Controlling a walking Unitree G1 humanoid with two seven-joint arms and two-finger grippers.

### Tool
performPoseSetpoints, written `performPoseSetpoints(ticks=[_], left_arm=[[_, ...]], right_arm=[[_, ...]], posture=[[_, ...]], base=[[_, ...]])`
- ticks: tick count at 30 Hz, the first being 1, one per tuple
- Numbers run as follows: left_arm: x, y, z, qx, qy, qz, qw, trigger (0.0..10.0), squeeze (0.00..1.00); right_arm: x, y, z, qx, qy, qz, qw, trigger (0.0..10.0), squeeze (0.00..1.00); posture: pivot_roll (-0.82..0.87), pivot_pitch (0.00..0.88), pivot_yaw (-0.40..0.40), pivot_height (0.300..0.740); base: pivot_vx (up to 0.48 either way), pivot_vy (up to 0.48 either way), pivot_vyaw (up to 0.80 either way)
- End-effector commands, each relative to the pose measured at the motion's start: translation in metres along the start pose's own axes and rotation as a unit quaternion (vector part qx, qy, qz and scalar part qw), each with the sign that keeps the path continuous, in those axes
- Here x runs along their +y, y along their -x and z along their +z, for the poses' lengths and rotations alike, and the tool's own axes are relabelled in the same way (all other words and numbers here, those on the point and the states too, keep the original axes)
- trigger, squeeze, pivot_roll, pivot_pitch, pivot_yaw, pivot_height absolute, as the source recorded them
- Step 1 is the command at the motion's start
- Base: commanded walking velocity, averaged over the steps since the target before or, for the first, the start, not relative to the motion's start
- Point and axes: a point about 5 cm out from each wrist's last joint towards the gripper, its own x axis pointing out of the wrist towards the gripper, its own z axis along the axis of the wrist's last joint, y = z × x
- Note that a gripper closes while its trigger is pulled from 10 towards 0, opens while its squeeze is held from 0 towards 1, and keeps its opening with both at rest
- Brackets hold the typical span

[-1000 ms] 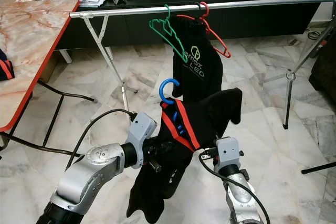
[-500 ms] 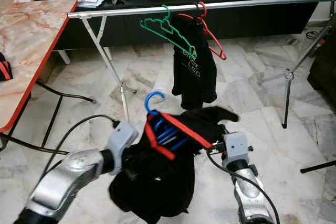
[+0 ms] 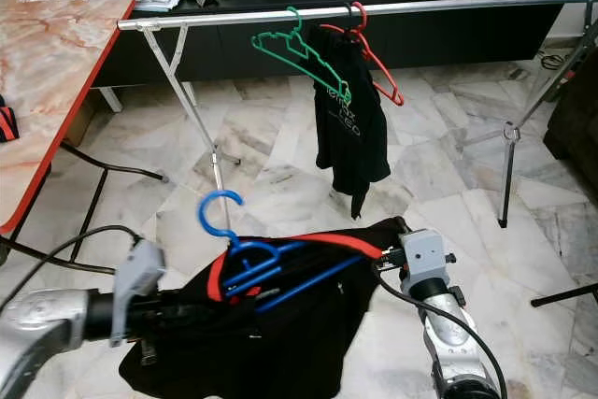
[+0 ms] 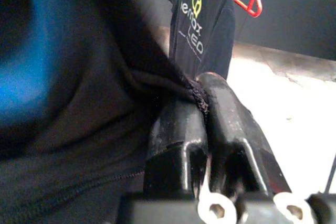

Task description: Hang hanger

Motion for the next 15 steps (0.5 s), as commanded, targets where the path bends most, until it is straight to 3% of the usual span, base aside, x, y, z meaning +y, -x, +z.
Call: performPoseSetpoints(ticks=[1, 7, 8, 15], left_arm=[[-0.002, 0.018, 0.005, -0.005, -0.014, -0.013, 1.000, 10.0, 0.00], [-0.009, 0.027, -0.008, 0.080, -0.031, -0.050, 0.995, 10.0, 0.00], [-0.006, 0.026, -0.012, 0.098, -0.043, -0.038, 0.994, 10.0, 0.00], [0.012, 0.006, -0.008, 0.052, -0.060, 0.053, 0.995, 10.0, 0.00]], right_arm=[[-0.024, 0.009, -0.008, 0.023, -0.008, -0.054, 0.998, 0.0, 0.00], [-0.026, 0.010, -0.008, 0.025, -0.006, -0.053, 0.998, 0.0, 0.00], [-0.026, 0.010, -0.008, 0.025, -0.007, -0.053, 0.998, 0.0, 0.00], [-0.017, 0.009, -0.010, 0.027, -0.011, -0.041, 0.999, 0.0, 0.00]], posture=[[-0.04, 0.189, -0.006, 0.740], [-0.03, 0.189, -0.006, 0.740], [-0.03, 0.189, -0.006, 0.740], [-0.04, 0.190, -0.007, 0.740]], base=[[0.000, 0.000, 0.00], [0.000, 0.000, 0.00], [0.000, 0.000, 0.00], [0.000, 0.000, 0.00]])
